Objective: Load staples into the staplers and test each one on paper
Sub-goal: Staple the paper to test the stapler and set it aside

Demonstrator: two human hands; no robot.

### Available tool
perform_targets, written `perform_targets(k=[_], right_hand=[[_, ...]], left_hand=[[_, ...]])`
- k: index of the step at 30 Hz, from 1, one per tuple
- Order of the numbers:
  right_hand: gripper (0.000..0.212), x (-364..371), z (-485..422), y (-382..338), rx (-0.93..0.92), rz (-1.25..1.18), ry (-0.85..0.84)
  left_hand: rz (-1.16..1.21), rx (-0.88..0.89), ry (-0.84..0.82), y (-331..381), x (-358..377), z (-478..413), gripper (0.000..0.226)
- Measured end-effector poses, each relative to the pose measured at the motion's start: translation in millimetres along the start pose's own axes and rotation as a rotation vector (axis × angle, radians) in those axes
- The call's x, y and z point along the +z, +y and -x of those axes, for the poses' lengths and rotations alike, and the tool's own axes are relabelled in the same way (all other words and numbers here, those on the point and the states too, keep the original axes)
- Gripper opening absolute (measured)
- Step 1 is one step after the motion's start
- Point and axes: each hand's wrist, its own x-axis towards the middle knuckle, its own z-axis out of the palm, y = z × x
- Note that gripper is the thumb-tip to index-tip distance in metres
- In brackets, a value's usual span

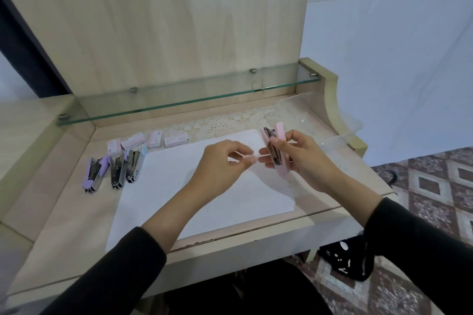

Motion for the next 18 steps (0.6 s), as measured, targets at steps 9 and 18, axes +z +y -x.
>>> perform_targets(k=[9,18], right_hand=[[0.03,-29.7,6.2,-3.4,0.025,0.243,0.086],[0.017,-34.3,12.7,-3.7,-0.009,0.313,0.079]], left_hand=[[-0.476,0.128,-0.384,0.5,34.0,18.8,0.071],[-0.506,0.141,-0.388,-3.5,37.5,28.3,0.073]])
